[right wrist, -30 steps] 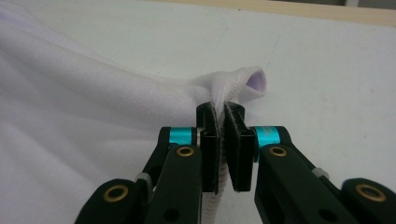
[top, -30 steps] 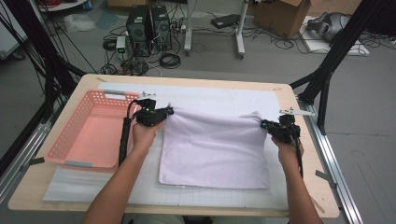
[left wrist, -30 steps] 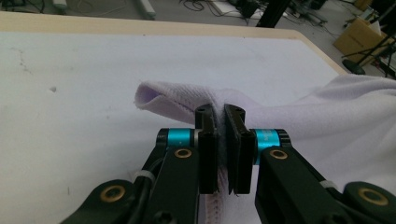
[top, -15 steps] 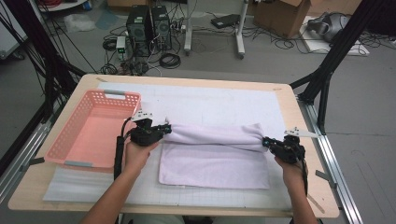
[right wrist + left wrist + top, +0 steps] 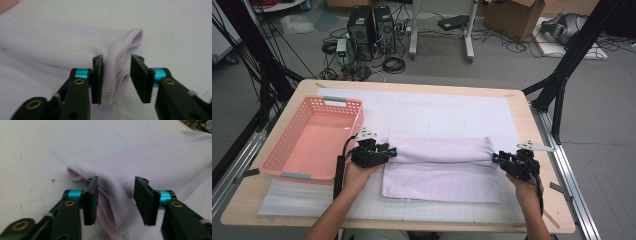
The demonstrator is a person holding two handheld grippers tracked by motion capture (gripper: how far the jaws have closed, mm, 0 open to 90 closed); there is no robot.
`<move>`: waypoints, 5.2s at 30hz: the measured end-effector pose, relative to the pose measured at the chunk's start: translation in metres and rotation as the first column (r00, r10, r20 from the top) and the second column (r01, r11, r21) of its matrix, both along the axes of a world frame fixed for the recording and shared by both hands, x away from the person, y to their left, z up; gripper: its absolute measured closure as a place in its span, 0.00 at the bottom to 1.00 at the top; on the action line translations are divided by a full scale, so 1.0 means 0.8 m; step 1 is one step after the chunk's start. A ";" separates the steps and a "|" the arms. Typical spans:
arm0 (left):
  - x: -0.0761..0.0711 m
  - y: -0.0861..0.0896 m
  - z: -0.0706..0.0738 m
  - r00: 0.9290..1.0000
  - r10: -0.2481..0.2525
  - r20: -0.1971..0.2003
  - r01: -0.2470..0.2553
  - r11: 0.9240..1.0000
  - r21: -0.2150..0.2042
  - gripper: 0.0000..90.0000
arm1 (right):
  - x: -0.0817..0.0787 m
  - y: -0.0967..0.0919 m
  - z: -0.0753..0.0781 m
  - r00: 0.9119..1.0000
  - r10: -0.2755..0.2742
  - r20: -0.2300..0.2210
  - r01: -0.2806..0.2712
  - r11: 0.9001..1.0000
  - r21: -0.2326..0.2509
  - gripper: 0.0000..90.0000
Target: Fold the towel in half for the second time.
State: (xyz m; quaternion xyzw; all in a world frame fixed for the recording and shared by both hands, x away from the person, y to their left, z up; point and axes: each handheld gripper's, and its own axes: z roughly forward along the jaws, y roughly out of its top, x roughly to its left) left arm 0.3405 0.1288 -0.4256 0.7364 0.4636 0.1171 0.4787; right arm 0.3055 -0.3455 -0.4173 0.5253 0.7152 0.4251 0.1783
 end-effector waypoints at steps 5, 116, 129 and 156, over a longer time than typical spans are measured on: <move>0.022 0.001 0.018 0.999 0.031 0.006 -0.031 0.999 -0.025 0.50 | 0.018 0.000 0.022 0.998 -0.047 0.042 0.046 0.999 0.021 0.63; -0.132 0.024 -0.010 0.991 -0.119 0.059 0.120 0.993 -0.012 0.97 | -0.122 0.010 -0.001 0.993 0.090 0.073 -0.083 0.992 -0.097 0.94; -0.127 0.034 -0.004 0.994 -0.098 0.054 0.100 0.994 -0.042 0.53 | -0.136 -0.005 0.007 0.994 0.063 0.085 -0.059 0.997 -0.052 0.69; -0.124 0.026 -0.010 0.987 -0.158 0.022 0.157 0.987 0.011 0.91 | -0.128 0.033 0.005 0.967 0.256 0.012 -0.251 0.957 -0.145 0.95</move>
